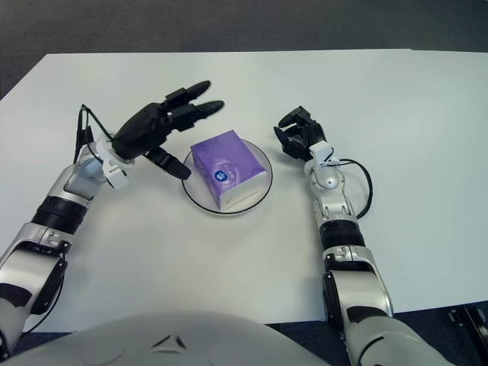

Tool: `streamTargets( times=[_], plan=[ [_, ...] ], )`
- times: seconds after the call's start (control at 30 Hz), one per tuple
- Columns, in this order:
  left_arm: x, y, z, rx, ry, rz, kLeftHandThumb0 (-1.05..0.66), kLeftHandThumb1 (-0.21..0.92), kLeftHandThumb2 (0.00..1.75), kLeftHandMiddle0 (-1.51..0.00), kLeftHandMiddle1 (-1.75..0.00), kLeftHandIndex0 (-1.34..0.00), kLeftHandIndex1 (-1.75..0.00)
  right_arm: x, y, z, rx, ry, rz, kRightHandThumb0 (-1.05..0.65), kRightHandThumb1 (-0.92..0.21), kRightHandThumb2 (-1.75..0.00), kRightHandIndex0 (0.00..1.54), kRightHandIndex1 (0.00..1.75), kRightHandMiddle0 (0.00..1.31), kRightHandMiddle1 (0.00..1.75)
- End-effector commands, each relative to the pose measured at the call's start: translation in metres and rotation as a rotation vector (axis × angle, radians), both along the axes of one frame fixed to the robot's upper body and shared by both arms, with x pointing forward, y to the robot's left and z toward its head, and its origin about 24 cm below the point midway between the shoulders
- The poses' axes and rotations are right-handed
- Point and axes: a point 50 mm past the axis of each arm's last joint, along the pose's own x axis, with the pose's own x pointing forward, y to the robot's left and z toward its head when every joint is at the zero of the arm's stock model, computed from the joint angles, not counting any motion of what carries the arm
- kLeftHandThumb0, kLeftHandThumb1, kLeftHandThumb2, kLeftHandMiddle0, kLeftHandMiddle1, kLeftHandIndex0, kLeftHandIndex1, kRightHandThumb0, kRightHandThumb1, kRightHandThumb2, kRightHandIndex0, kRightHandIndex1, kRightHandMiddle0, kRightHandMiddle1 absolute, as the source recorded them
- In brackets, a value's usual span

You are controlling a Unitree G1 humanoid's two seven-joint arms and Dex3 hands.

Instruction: Put the tissue paper into the plate.

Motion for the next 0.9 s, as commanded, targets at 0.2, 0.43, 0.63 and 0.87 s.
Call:
streamTargets(
  times=[0.2, 0.43, 0.63, 0.87],
  plan=[
    [0.006, 0.023, -0.011, -0.132, 0.057, 0.113, -0.77, 0.92, 0.42, -0.39, -0.02, -0.37, -0.03, -0.033, 0.004, -0.061, 0.047, 0.253, -0.029, -0.37, -0.78, -0.64, 0.68, 1.66, 0.36, 1.67],
    [0.005, 0.034, -0.025, -0.313, 0.205, 0.214, -0.74, 0.92, 0.44, -0.46, -0.02, -0.44, -0.05, -0.034, 0.004, -0.06, 0.053, 0.255, -0.033, -0.37, -0.78, -0.65, 0.67, 1.67, 0.35, 1.67],
    [0.005, 0.049, -0.044, -0.474, 0.383, 0.271, -0.63, 0.92, 0.38, -0.58, -0.04, -0.56, -0.09, -0.034, 0.005, -0.06, 0.055, 0.256, -0.035, -0.37, -0.78, -0.65, 0.67, 1.68, 0.35, 1.68],
    [0.005, 0.06, -0.055, -0.571, 0.474, 0.311, -0.53, 0.92, 0.35, -0.77, -0.06, -0.63, -0.11, -0.034, 0.005, -0.059, 0.053, 0.257, -0.037, -0.37, -0.78, -0.66, 0.66, 1.69, 0.34, 1.69]
  ],
)
